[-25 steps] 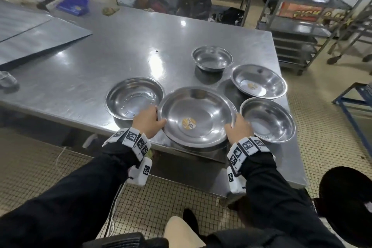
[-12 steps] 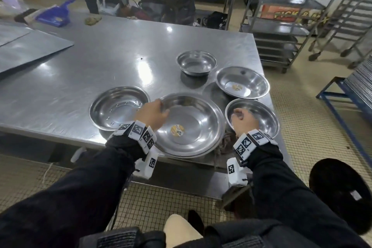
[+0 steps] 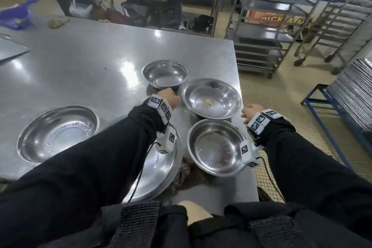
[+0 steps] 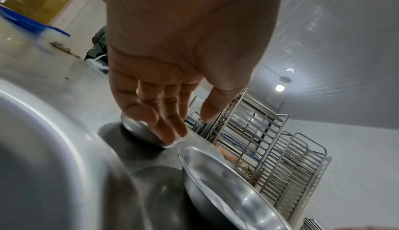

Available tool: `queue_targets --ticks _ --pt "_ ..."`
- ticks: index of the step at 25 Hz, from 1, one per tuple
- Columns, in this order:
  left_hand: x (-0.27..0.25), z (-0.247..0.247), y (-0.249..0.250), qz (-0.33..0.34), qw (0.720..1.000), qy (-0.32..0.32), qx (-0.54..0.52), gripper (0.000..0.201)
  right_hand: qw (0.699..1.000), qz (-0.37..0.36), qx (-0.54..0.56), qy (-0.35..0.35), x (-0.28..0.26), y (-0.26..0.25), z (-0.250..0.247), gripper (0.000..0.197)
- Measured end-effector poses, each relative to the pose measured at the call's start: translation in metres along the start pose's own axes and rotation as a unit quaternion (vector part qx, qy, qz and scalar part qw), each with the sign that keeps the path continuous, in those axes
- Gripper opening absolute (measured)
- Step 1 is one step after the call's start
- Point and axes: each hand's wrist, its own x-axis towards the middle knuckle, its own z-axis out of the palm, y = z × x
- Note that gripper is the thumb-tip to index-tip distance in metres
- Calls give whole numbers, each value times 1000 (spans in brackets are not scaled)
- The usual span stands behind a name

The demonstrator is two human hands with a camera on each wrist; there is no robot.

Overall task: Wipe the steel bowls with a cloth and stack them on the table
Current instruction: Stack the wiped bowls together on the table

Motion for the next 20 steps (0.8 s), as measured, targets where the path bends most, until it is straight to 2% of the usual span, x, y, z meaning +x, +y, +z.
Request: queue_targets --ticks 2,5,8,13,15,20 --pt "22 15 14 -31 999 -4 11 29 999 5 -21 -42 30 3 -5 42" --pt "56 35 24 -82 995 -47 8 32 994 5 -83 -74 89 14 -8 56" --pt "77 50 22 -99 992 -74 -11 29 989 -7 -126 -79 134 16 3 47" --pt "90 49 29 -91 992 -79 -26 15 980 14 -184 -76 113 -12 0 25" --pt "91 42 31 -77 993 -76 -40 14 986 9 -153 -70 110 -12 -1 23" --pt "61 11 36 -23 999 -18 -17 7 998 -42 -51 -11 74 -14 0 19"
